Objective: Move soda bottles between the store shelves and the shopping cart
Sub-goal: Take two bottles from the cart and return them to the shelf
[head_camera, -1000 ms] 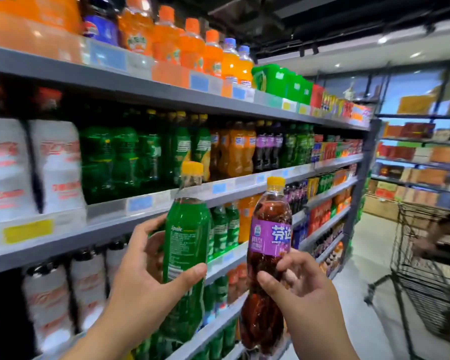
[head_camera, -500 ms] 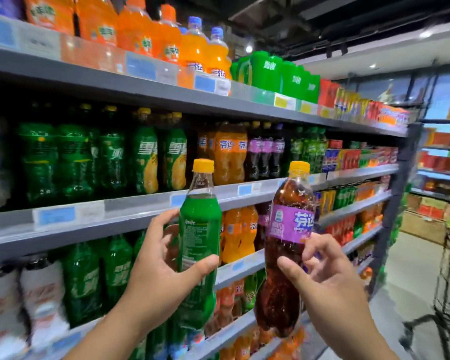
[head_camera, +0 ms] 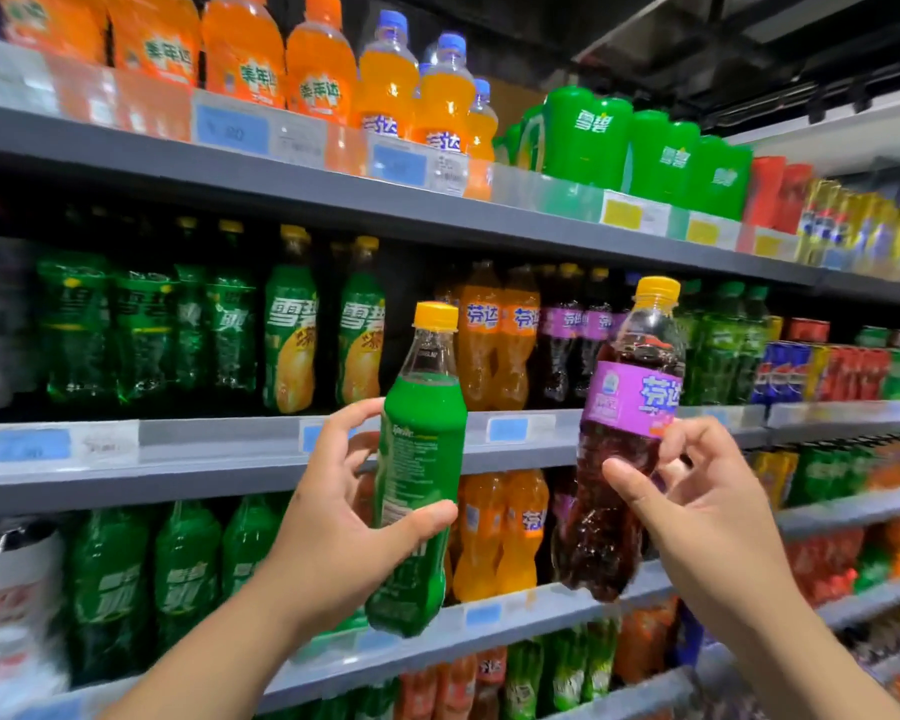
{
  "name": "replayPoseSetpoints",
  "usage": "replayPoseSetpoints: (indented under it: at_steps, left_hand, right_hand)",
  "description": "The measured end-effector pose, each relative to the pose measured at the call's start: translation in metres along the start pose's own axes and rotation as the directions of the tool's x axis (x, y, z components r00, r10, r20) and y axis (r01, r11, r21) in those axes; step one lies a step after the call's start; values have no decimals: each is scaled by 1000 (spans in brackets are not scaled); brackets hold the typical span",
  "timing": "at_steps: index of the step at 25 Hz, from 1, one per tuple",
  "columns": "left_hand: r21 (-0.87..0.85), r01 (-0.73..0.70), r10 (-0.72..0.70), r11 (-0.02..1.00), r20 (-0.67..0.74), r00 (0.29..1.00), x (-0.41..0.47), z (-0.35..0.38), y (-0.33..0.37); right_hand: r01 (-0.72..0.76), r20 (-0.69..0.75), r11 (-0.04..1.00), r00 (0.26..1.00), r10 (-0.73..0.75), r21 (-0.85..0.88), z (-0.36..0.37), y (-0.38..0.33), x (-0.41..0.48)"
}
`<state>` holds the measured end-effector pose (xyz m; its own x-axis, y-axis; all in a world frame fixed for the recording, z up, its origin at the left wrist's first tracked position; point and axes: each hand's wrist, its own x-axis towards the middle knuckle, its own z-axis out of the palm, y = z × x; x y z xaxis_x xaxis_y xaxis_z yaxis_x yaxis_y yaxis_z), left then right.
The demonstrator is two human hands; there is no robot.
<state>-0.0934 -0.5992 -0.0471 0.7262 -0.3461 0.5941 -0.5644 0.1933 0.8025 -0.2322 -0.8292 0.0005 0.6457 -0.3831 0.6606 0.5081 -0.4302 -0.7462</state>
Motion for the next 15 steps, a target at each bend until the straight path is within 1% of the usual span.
replayPoseSetpoints:
  at_steps: [2, 6, 11, 13, 15]
  left_hand:
    - [-3, -41, 41, 999, 2, 999, 24, 7, -7]
    - [28, -95, 96, 995, -52, 994, 68, 31, -25]
    - [47, -219, 220, 975, -26, 975, 103, 66, -26]
    - [46, -268, 268, 962, -6, 963, 117, 84, -22]
    - [63, -304, 306, 951, -34, 951, 132, 105, -19]
  right_hand:
    - [35, -30, 999, 999, -34, 6, -6, 20, 24]
    - [94, -71, 995, 993, -97, -46, -26, 54, 71]
    - [244, -132, 970, 961, -241, 0, -55, 84, 133]
    - [280, -132, 960, 952, -276, 10, -69, 95, 159]
    - [306, -126, 951, 946, -298, 47, -81, 108, 185]
